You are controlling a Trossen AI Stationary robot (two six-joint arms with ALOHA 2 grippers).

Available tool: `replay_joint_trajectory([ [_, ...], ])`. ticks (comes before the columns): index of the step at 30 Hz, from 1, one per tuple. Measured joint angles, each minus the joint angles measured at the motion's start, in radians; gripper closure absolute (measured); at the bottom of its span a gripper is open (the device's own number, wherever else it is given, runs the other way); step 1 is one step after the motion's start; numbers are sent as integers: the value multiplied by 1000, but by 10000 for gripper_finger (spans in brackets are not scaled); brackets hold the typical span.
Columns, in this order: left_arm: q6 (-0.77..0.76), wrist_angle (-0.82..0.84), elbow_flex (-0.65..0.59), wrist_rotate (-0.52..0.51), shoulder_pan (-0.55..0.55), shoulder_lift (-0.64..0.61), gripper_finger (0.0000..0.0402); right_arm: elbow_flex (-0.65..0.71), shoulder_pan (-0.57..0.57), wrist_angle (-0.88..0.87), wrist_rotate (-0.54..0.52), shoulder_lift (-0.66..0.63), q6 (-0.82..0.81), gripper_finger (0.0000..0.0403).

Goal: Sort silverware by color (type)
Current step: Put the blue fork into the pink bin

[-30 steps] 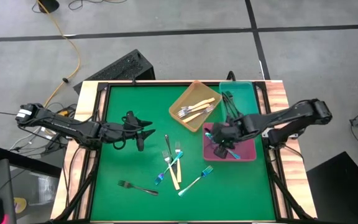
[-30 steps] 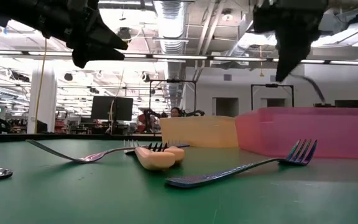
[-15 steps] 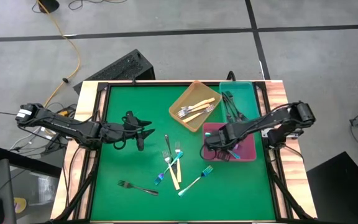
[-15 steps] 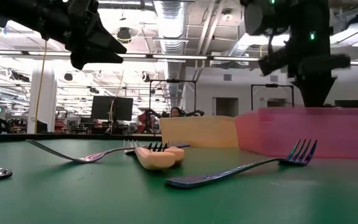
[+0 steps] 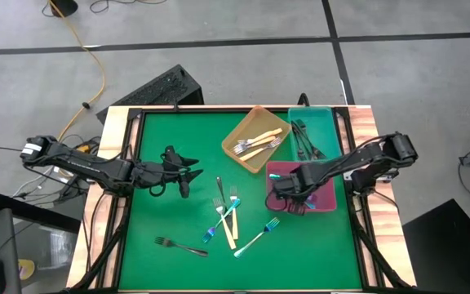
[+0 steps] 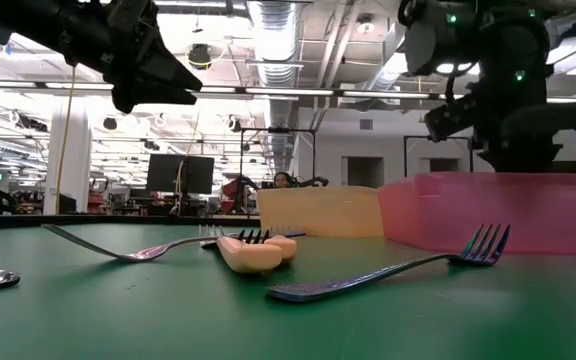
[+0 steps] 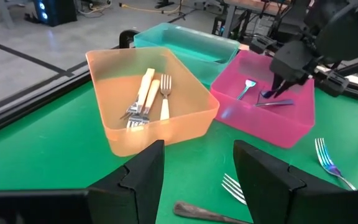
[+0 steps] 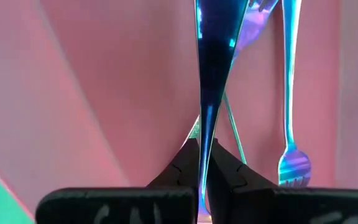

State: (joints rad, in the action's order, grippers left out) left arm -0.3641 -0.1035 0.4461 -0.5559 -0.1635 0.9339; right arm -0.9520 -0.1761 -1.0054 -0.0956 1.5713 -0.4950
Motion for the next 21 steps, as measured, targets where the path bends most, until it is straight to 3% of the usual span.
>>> replay_joint_trajectory([
  [11, 0, 0, 0, -2, 0, 0, 226, 106, 58, 147, 56, -4, 82, 375],
  [21, -1, 0, 0, -7, 0, 0, 226, 116, 90, 192, 69, -3, 156, 375],
])
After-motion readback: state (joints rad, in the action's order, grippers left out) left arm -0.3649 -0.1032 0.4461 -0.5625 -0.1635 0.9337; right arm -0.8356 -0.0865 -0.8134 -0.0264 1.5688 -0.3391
